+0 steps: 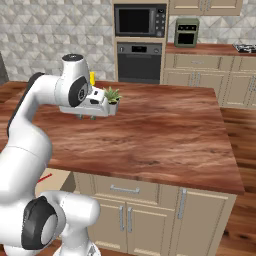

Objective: Pick up the straw from the left drawer and put it inside the smoothie cup.

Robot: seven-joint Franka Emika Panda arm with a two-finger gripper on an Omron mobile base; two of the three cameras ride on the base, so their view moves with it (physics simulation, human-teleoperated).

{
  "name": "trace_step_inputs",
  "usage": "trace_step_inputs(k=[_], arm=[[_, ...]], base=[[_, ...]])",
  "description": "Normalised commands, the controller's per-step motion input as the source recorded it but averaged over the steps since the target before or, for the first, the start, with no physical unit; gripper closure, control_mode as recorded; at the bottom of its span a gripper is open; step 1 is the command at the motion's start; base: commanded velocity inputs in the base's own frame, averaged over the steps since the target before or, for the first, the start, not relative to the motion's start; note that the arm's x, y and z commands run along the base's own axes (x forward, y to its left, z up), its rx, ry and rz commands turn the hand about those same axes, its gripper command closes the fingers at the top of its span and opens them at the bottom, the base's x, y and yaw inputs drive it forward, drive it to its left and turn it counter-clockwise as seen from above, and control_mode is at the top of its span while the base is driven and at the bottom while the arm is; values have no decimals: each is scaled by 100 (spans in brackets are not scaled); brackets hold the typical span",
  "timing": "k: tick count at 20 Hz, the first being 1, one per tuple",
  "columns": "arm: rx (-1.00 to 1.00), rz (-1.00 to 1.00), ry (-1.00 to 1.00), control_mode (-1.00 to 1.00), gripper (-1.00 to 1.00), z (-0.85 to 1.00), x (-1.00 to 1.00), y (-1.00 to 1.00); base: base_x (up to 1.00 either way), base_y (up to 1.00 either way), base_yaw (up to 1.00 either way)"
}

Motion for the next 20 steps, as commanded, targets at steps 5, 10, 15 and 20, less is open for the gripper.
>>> trace_step_inputs(k=[5, 10, 15, 20], arm=[[0, 0, 0, -100, -100, -3, -27, 0], [0, 0, -9, -100, -100, -34, -62, 4], [0, 0, -6, -100, -100, -45, -30, 4], [0, 0, -3, -100, -100, -34, -1, 0]], base=[[0, 0, 0], [0, 0, 0], [0, 0, 0], [0, 0, 0]])
